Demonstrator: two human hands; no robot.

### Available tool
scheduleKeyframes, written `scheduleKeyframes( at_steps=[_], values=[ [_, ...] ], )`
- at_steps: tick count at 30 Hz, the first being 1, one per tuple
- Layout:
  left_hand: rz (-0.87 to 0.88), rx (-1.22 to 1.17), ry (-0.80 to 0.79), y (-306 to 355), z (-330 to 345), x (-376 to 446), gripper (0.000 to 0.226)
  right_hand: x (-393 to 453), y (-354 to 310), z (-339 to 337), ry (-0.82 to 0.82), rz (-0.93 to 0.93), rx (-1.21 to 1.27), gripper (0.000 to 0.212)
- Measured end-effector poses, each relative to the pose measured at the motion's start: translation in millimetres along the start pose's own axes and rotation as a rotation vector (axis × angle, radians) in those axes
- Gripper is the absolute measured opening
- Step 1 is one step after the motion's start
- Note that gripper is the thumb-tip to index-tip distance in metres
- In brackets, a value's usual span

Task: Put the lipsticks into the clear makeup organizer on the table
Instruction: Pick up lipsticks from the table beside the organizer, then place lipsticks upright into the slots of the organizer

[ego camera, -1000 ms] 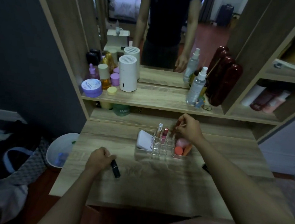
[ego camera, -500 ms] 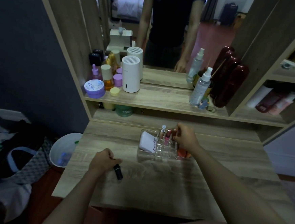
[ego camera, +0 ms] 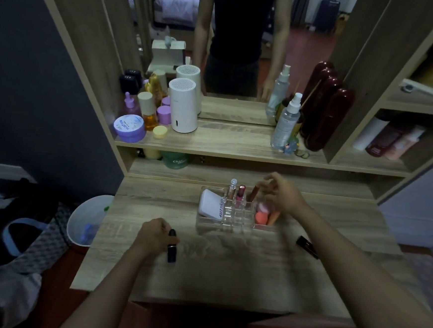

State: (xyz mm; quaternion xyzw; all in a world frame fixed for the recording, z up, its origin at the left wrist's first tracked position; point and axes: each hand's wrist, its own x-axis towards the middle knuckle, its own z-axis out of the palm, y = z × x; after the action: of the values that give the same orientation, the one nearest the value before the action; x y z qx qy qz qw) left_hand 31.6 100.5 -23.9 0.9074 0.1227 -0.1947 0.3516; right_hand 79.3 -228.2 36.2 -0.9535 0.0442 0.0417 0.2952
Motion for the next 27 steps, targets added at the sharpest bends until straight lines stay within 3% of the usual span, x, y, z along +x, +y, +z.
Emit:
scheduleKeyframes(
  at_steps=[3,8,11,15,19,27],
  values=[
    [0.034,0.023,-0.015,4.6,3.5,-0.5,0.027,-9.2,32.0,-32.7,0.035,0.123,-0.137,0.012],
    [0.103,0.064,-0.026,22.5,11.8,-4.3,0.033,-46.7,87.0,-53.1,-0.32,0.297,-0.199,0.02],
    [0.146,0.062,-0.039,34.4,17.7,-5.5,0.033,-70.3,98.5,-41.5,-0.413,0.358,-0.201,0.028],
    [0.214,0.074,-0.06,53.1,24.6,-8.1,0.033,-82.7,100.3,-22.5,-0.312,0.27,-0.273,0.037],
    [0.283,0.072,-0.075,67.3,29.5,-11.1,0.028,-88.6,103.1,-12.9,-0.238,0.253,-0.288,0.033],
    [0.356,0.055,-0.069,78.3,28.3,-18.5,0.041,-97.9,103.2,-4.6,-0.119,0.218,-0.158,0.025]
  ],
)
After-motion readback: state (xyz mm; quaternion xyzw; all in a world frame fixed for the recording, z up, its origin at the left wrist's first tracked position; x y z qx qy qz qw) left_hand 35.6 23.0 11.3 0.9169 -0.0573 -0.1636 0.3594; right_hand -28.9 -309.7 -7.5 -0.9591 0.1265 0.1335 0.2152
